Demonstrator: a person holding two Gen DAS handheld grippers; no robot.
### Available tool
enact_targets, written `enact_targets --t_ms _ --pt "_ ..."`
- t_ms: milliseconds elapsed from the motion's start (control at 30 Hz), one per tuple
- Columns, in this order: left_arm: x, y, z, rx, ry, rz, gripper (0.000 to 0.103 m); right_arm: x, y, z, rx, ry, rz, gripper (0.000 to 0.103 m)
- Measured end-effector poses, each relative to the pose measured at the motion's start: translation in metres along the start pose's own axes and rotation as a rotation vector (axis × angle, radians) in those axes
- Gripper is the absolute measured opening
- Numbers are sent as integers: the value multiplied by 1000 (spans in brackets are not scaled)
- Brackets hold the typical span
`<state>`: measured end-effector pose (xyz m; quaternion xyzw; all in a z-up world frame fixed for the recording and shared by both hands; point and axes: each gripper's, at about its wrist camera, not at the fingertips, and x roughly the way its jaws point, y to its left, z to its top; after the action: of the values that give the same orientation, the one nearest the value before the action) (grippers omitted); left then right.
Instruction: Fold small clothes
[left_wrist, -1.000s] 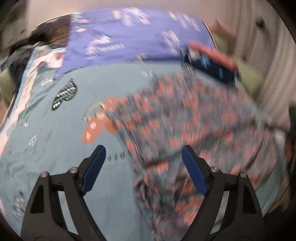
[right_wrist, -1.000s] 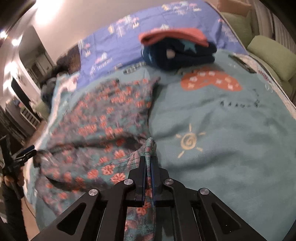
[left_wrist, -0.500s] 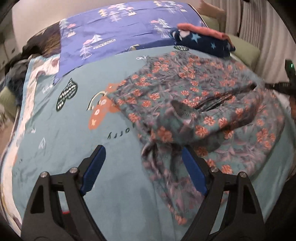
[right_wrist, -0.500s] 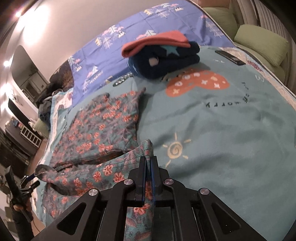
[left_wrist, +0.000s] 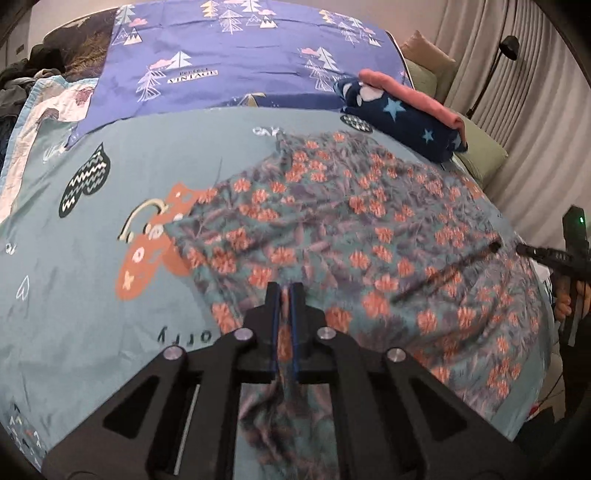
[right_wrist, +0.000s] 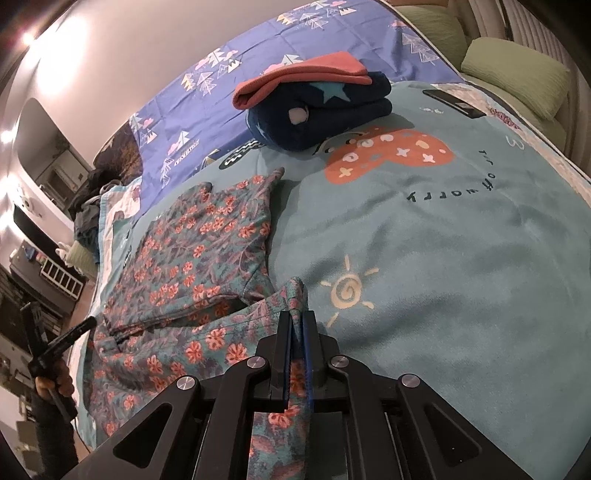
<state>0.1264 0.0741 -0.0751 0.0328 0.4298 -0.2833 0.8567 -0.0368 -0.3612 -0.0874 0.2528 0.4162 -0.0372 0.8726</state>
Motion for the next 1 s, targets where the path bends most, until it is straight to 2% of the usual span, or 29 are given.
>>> enact_targets --t_ms 67,100,233,300,333,367,400,533,600,633,733,800,900,933,967,1000 --pt "3 -2 -7 19 23 15 55 3 0 1 -4 11 7 11" --pt "4 -4 -8 26 25 26 58 5 -1 1 -3 18 15 14" --pt "12 -4 -7 22 39 28 58 13 -1 1 13 40 40 21" --pt "14 -3 -4 2 31 23 50 17 2 1 1 50 36 23" --pt "14 -2 -2 -8 27 16 34 18 4 1 -8 54 32 24" --pt "14 -1 0 -15 29 12 23 21 7 1 -21 58 22 24" --pt "14 -1 1 -25 31 19 22 21 8 0 -30 60 15 24" --pt "7 1 -1 -39 13 70 22 18 16 0 -72 47 -10 13" --pt "0 1 -3 -42 -6 87 23 14 17 0 -85 36 -15 12" --pt "-4 -1 -4 -39 -19 85 26 13 16 0 -84 34 -13 12" --pt "-8 -8 -4 -13 -42 59 43 12 10 1 -57 47 10 14" --pt "-3 -13 -2 13 -29 74 44 15 4 2 -29 61 18 21" --pt "13 -17 0 36 17 88 44 22 2 0 -9 87 30 25" --pt "17 -17 -1 38 28 88 40 24 2 -1 -8 89 27 25" --pt "19 -18 -2 42 33 84 17 24 3 -2 -12 85 22 24" --pt "18 -20 -2 43 33 80 4 22 6 -3 -24 73 16 17"
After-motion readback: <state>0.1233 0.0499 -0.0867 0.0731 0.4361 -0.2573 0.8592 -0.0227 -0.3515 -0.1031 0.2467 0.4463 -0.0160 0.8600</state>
